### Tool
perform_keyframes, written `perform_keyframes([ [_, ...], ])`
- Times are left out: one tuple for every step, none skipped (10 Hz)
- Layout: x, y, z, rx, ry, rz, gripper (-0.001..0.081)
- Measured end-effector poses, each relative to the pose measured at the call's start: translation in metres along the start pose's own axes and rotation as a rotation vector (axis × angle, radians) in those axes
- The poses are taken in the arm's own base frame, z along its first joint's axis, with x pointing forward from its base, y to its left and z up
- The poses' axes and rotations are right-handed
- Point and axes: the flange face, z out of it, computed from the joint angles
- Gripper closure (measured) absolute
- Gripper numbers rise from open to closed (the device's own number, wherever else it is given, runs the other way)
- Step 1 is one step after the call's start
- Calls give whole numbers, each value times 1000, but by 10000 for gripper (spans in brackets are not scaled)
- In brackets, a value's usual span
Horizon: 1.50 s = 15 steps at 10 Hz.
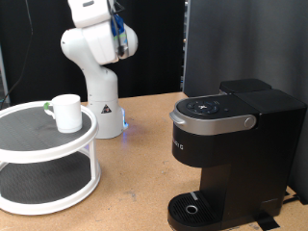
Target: Make a cup of coffee with the keurig machine
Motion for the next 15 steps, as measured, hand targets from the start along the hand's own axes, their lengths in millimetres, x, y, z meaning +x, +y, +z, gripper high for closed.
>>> perform_keyframes([
  [-2, 1, 2, -31, 34, 121, 800],
  [-7, 0, 2, -46, 57, 231, 800],
  [-13, -2, 0, -51, 71, 300, 800],
  [-20, -4, -5, -54, 77, 315, 800],
  [-28, -7, -11, -51, 78, 312, 800],
  [-38, -10, -16, -45, 69, 293, 800],
  [-51, -13, -22, -39, 60, 269, 800],
  [-64, -15, -27, -42, 51, 244, 800],
  [-78, -15, -29, -51, 46, 223, 800],
  [-91, -15, -30, -62, 46, 204, 800],
  [-103, -15, -30, -61, 64, 200, 800],
  [-109, -19, -28, -65, 83, 198, 800],
  [-109, -19, -27, -61, 78, 199, 800],
  [-110, -18, -26, -57, 76, 196, 800],
  [-114, -17, -26, -46, 75, 180, 800],
])
